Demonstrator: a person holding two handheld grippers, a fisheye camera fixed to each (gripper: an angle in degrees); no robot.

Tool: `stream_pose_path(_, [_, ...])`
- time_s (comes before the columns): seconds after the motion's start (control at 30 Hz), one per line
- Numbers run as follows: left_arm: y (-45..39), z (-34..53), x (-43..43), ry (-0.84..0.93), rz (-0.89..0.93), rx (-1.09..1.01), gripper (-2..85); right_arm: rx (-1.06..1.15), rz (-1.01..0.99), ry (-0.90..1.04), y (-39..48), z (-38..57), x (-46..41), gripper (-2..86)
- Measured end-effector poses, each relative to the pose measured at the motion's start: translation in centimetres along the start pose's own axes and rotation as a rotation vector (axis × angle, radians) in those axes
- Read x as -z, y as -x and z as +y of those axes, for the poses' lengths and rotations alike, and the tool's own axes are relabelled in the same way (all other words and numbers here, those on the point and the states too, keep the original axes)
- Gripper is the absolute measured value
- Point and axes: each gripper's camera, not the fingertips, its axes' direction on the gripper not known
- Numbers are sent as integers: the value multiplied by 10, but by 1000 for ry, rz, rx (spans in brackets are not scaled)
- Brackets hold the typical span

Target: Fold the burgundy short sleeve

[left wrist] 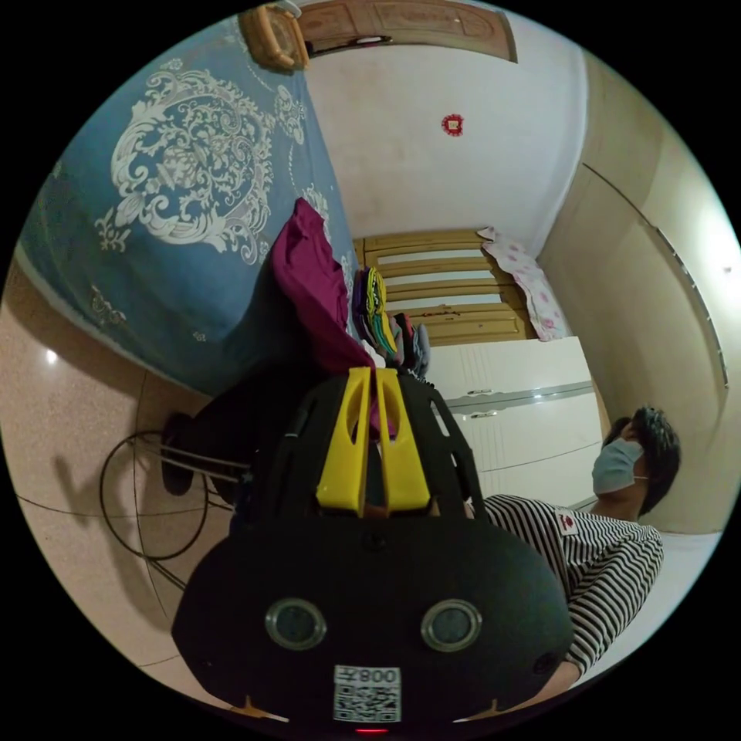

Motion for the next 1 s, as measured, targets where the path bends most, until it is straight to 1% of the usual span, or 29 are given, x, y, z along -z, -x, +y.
stream_pose_path(0.33, [10, -81, -18, 8, -4, -31, 8, 9, -7, -3, 35, -44, -25, 0])
stream_pose_path(0.57, [27, -150, -29, 1, -17, -46, 9, 15, 0, -4, 60, -96, -49, 1])
stream_pose_path(0.77, [48, -233, -46, -6, -35, -67, 9, 38, 28, 4, 84, -158, -80, 1])
stream_pose_path(1.0, [86, -360, -78, -19, -62, -76, 8, 54, 75, 13, 107, -252, -129, 2])
